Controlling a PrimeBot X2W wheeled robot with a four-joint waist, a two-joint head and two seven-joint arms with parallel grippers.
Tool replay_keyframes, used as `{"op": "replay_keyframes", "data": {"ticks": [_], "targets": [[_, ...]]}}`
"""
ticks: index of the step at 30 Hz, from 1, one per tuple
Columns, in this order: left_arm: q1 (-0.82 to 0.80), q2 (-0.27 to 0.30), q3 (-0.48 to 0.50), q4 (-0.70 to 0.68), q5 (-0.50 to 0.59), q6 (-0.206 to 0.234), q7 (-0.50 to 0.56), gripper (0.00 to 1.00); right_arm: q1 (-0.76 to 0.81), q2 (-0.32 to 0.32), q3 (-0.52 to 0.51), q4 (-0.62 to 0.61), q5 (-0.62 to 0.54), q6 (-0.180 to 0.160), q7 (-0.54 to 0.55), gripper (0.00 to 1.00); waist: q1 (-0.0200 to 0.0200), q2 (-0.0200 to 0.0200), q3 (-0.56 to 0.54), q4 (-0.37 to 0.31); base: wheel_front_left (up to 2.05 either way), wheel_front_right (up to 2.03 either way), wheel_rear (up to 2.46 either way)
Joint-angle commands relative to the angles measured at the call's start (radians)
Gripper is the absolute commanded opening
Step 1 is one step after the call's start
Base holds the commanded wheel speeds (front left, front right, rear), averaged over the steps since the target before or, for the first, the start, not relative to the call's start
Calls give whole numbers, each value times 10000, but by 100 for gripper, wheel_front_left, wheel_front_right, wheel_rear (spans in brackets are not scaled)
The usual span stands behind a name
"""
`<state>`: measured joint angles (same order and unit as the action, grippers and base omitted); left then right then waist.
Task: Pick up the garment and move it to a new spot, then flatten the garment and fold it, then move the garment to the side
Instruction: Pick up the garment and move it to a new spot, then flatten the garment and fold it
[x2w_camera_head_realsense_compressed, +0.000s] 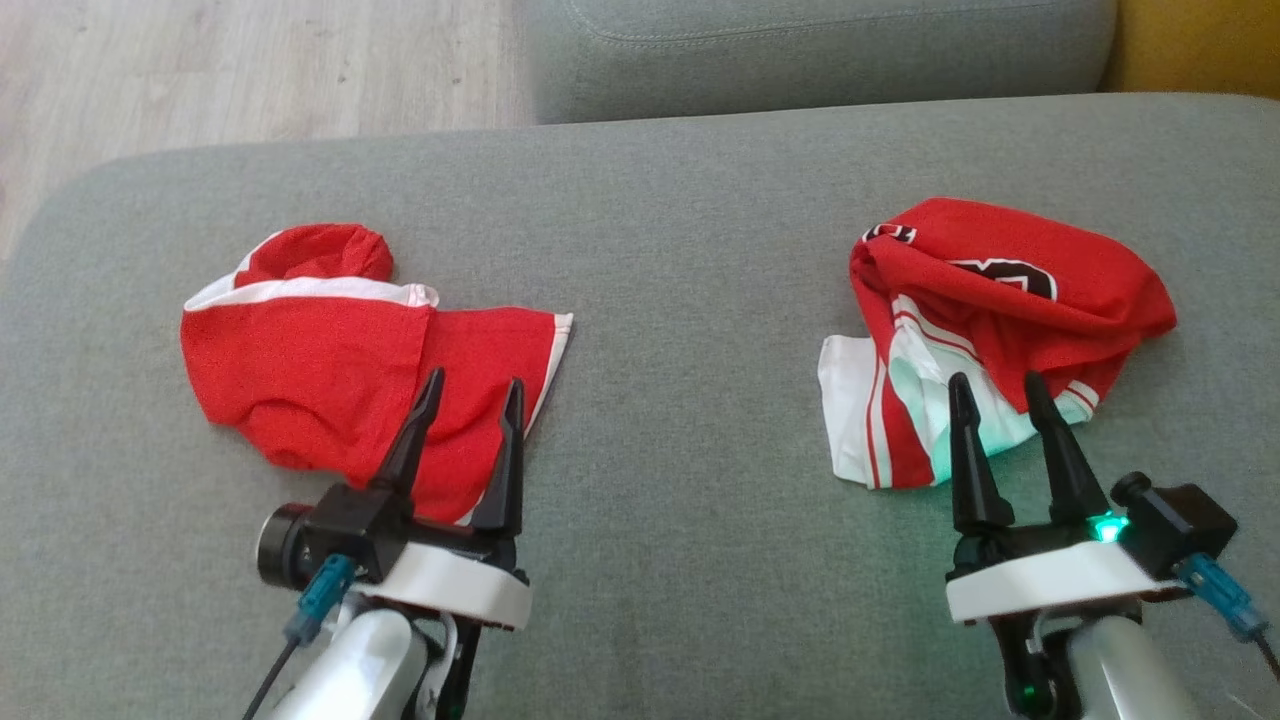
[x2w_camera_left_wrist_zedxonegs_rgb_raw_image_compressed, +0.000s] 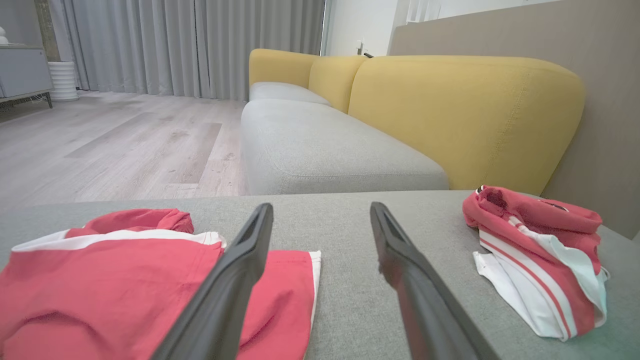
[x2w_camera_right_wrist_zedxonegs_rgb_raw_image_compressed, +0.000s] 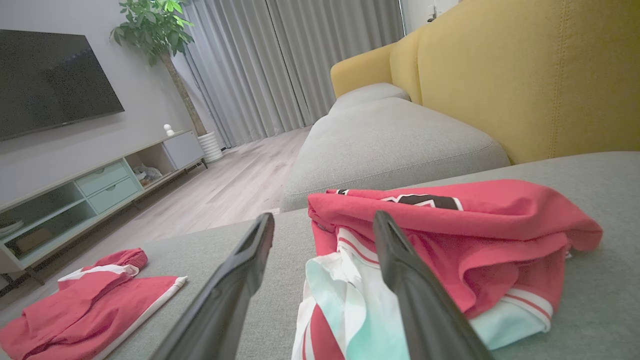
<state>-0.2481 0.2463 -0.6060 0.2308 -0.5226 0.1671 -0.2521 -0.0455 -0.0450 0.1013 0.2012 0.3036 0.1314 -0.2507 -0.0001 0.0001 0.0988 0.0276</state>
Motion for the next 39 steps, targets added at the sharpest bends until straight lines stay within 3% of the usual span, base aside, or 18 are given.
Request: {"op": "replay_keyframes", "data": {"ticks": [1, 9, 21, 22, 23, 24, 33, 39], "targets": [[-354, 38, 510, -383, 142, -15, -95, 100, -142, -52, 172, -252, -122, -7, -111, 100, 1, -1, 13, 47, 0, 0, 0], [-361, -206, 761, -354, 543, -283, -96, 100, -676, -52, -23, 347, -374, -7, -111, 100, 1, -1, 271, 198, 0, 0, 0], [-530, -625, 1099, 47, 921, -690, -96, 100, -2157, -52, 412, 3358, 97, -7, -111, 100, 1, -1, 764, 449, 0, 0, 0], [-538, -645, 1128, 65, 948, -711, -97, 100, -2257, -52, 458, 3487, 219, -7, -111, 85, 1, -1, 775, 451, 0, 0, 0], [-538, -665, 1158, 82, 974, -729, -97, 100, -2345, -52, 484, 3544, 375, -7, -111, 9, 1, -1, 777, 446, 0, 0, 0], [-535, -683, 1191, 108, 995, -746, -97, 100, -2403, -52, 529, 3557, 522, -7, -111, 0, 1, -1, 770, 434, 0, 0, 0], [-373, -879, 1345, 410, 1096, -915, -97, 100, -2475, -52, 1907, 1911, 2103, -7, -111, 0, 1, -1, 361, 313, 0, 0, 0], [-301, -999, 1414, 482, 1160, -1003, -97, 100, -3377, -52, 2864, 1180, 2590, -7, -111, 0, 1, -1, 143, 517, 0, 0, 0]]}}
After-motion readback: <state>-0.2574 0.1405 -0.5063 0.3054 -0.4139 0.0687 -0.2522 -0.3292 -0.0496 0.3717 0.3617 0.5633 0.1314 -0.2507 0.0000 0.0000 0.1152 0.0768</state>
